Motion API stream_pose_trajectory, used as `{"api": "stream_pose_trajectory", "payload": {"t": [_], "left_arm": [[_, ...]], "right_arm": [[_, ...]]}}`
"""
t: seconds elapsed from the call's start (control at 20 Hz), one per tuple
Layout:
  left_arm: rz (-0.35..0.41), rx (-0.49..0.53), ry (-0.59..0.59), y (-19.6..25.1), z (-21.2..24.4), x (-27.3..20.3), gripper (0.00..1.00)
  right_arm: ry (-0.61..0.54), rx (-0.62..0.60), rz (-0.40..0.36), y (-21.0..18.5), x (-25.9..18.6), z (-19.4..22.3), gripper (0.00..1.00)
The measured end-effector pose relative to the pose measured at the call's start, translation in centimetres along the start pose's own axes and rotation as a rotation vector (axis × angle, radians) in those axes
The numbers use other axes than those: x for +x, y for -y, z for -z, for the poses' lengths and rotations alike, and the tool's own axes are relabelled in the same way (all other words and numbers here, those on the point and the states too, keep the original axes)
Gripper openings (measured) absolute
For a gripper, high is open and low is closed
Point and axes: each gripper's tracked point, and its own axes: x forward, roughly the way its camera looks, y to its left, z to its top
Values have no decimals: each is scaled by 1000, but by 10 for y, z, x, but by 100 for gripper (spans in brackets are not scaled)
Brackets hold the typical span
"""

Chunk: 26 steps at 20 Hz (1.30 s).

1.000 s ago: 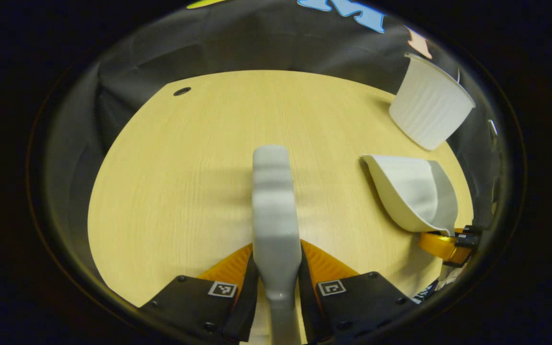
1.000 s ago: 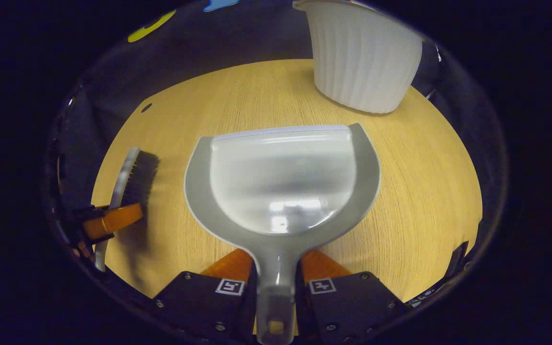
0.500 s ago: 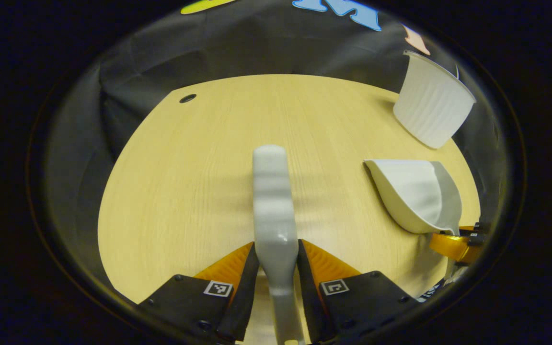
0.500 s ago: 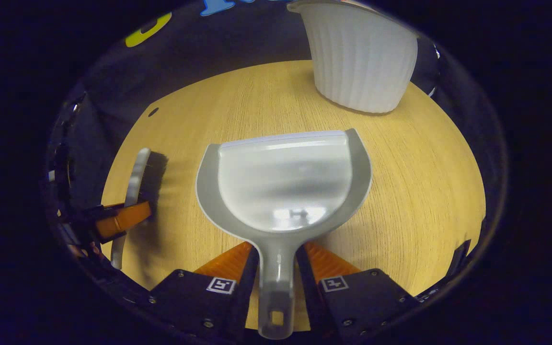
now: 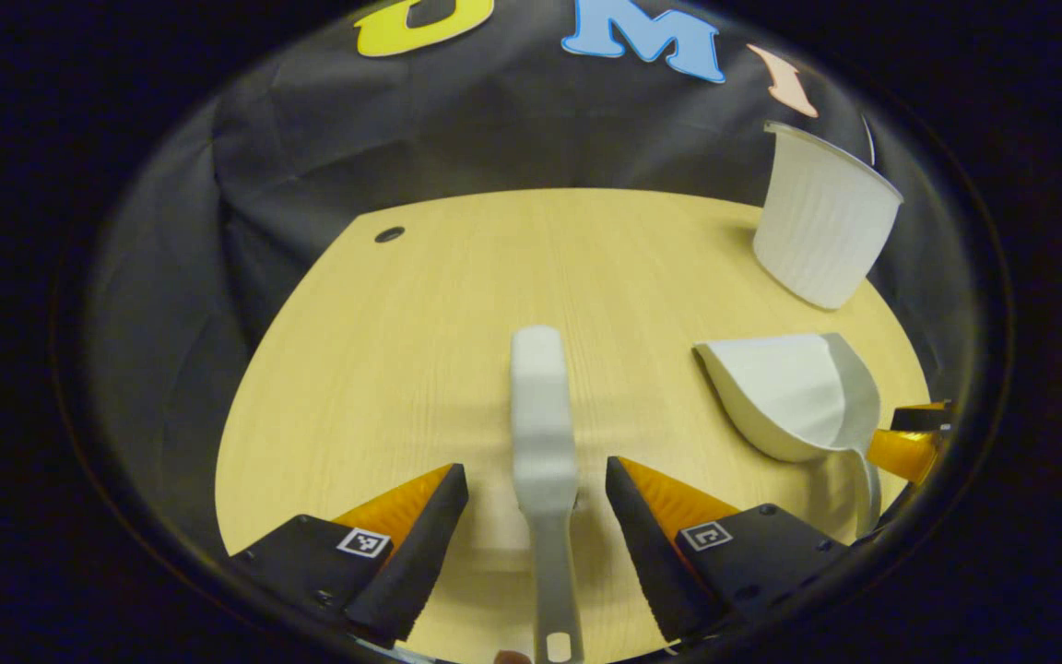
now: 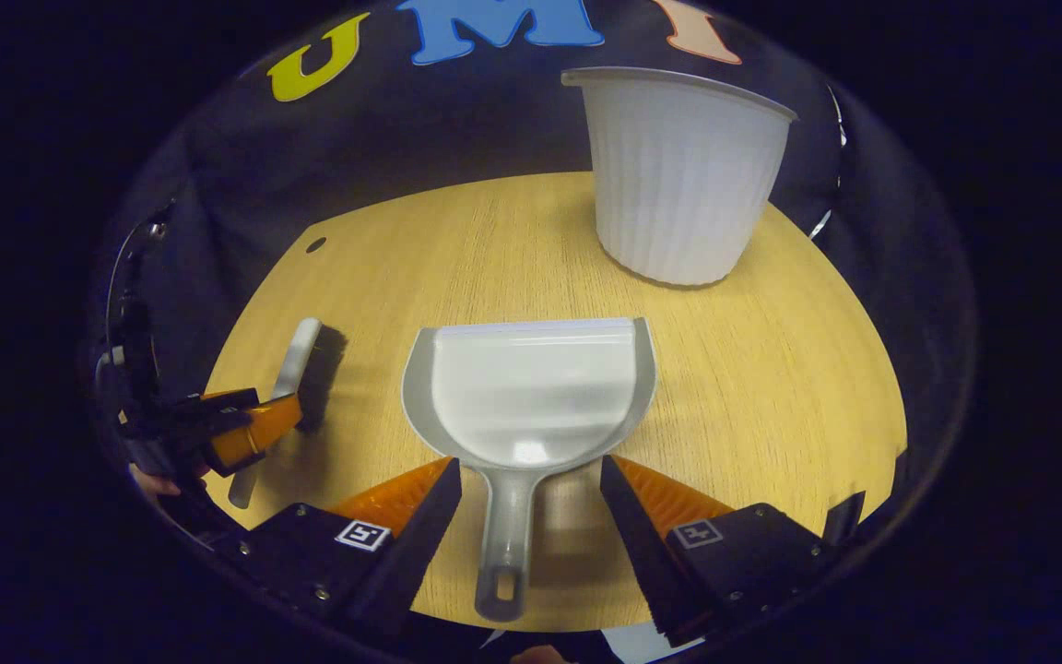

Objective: Pick up the small broom and dustpan from the desktop, sweep the trash into the dustpan with the broom, and then empty the trash into the garbage bin.

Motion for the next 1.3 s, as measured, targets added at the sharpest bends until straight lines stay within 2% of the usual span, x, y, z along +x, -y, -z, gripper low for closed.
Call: {"api": "stream_pose_trajectory", "payload": {"t": [0.2,0.3,0.35,0.55,0.65,0.7,0.75,0.85,0.95,1.05,1.3], "left_arm": [[-28,-36,207,-8,-55,-13,100],[-45,-65,311,-14,-87,-18,98],[-52,-78,364,-7,-86,-28,100],[-44,-110,552,-4,-121,-39,98],[-31,-111,613,-3,-135,-50,97],[-22,-112,640,-4,-139,-57,100],[-5,-111,664,-3,-145,-63,97],[21,-109,712,-5,-160,-84,100],[28,-98,754,-3,-174,-103,98],[45,-81,780,2,-179,-112,94],[107,-71,802,11,-187,-121,97]], "right_arm": [[214,-116,60,19,-25,-50,95],[321,-150,58,19,-38,-71,95],[370,-158,50,19,-43,-80,95],[531,-154,54,21,-73,-111,95],[625,-147,70,23,-101,-131,95],[675,-143,80,21,-112,-139,95],[711,-140,93,20,-121,-146,94],[763,-133,109,20,-127,-154,95],[799,-130,130,22,-135,-161,95],[797,-109,155,25,-135,-158,95],[812,-86,245,42,-148,-158,94]]}}
